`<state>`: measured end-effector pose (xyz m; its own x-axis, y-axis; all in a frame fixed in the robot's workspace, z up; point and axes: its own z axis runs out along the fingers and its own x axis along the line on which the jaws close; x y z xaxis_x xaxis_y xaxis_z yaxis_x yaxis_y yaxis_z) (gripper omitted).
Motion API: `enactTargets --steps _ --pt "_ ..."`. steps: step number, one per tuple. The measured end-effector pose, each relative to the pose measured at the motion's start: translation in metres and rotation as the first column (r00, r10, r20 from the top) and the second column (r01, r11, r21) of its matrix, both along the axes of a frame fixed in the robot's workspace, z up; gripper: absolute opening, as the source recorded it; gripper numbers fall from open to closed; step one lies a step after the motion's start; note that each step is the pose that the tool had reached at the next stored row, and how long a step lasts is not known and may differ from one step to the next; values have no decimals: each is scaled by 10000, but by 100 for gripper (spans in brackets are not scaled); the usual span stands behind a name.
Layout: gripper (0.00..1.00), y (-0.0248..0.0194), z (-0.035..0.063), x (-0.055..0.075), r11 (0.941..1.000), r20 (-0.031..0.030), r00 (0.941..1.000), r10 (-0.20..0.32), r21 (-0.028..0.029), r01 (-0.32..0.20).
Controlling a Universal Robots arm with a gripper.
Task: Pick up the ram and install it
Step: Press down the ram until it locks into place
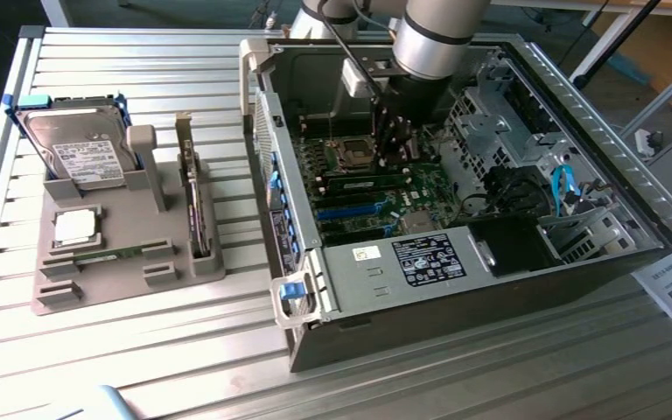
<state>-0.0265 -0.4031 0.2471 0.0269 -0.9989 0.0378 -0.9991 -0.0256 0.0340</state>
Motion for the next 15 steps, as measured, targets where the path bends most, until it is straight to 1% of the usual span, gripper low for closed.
enactTargets --steps 4,6,15 --pt "10 0 0 -89 10000 0 10000 1 0 -1" --pt "10 0 0 -110 10000 0 10000 0 0 0" --pt "10 0 0 -120 10000 0 10000 1 0 -1"
